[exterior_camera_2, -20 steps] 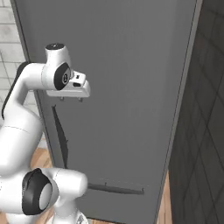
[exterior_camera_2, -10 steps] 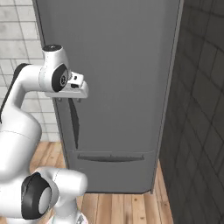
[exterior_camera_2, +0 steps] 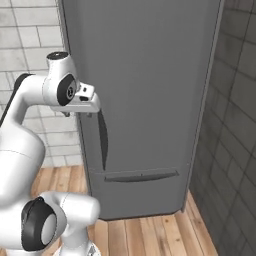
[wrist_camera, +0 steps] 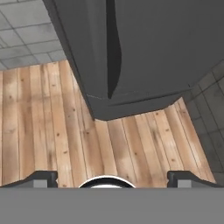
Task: Gather the lemon and lime from the fridge and place them on a tray on the dining counter. Then gather the steak and chicken drumstick from the fridge and place them on the other tray.
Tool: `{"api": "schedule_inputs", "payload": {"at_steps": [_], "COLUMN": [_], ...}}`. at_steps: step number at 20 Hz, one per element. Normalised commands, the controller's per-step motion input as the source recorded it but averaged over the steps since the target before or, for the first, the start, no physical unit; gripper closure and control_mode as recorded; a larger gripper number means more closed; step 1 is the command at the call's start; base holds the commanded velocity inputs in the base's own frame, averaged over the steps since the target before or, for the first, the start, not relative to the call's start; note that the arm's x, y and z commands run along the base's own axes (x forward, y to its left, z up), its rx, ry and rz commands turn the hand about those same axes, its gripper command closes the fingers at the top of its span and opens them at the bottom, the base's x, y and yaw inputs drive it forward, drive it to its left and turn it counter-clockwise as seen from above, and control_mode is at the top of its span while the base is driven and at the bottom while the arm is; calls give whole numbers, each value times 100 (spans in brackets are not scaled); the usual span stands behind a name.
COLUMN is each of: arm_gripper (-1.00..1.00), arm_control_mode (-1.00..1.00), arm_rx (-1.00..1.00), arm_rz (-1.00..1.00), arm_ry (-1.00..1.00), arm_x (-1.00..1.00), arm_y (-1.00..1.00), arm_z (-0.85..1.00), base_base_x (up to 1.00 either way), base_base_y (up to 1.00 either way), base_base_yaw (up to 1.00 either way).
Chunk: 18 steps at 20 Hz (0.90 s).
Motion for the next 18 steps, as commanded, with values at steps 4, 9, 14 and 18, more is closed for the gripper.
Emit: {"api": "schedule_inputs", "payload": {"at_steps": [4, 9, 14, 18], "arm_gripper": [-100, -100, -100, -100], "arm_control_mode": [100, 100, 100, 100], "arm_rx": [0, 0, 0, 0], "arm_rz": [0, 0, 0, 0], "arm_ry": [0, 0, 0, 0], "arm_x": [0, 0, 0, 0], "arm_y": [0, 0, 0, 0], "arm_z": [0, 0, 0, 0], "base_base_x": [27, 30, 3, -2], "base_base_y": [49, 56, 48, 44], "base_base_yaw": [-35, -32, -26, -19]}}
